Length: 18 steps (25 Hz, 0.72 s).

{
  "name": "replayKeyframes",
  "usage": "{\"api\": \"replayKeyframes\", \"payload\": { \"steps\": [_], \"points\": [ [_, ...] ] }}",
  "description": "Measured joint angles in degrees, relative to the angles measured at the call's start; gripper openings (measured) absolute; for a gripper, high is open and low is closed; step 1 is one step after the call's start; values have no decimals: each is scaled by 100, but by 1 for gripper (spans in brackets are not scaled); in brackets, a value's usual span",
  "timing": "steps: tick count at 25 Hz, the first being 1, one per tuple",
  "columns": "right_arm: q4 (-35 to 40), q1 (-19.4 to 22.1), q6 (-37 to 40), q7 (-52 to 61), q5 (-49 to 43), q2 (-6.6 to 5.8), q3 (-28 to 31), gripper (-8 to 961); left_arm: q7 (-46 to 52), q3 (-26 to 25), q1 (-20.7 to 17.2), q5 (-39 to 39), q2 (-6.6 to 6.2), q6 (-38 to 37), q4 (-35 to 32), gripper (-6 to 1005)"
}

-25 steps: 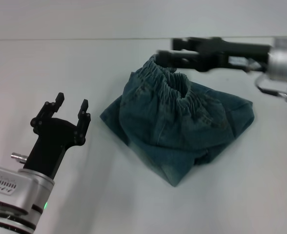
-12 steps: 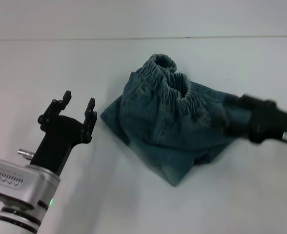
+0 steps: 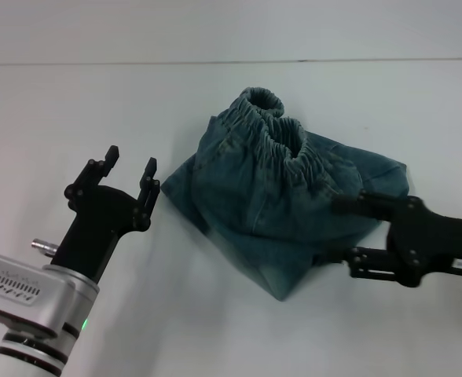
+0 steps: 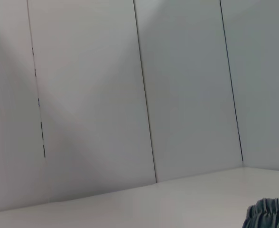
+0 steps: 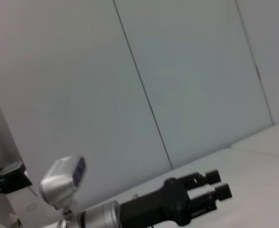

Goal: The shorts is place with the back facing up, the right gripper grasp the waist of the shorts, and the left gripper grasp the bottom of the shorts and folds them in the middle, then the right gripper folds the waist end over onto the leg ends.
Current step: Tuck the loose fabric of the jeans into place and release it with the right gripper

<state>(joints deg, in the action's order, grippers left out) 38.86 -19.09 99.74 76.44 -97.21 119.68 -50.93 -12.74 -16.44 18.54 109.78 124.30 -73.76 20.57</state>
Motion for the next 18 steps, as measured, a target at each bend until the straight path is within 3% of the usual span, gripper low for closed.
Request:
{"api": "replayKeyframes", "payload": {
  "steps": [9, 18],
  "points": [
    [-822, -924, -1362, 287, -465, 3, -69, 827, 0, -44, -43, -15, 6, -54, -21, 533],
    [-627, -1398, -2879, 948, -477, -72, -135, 835, 0, -47, -26, -4, -3, -10, -36, 532]
  ]
}}
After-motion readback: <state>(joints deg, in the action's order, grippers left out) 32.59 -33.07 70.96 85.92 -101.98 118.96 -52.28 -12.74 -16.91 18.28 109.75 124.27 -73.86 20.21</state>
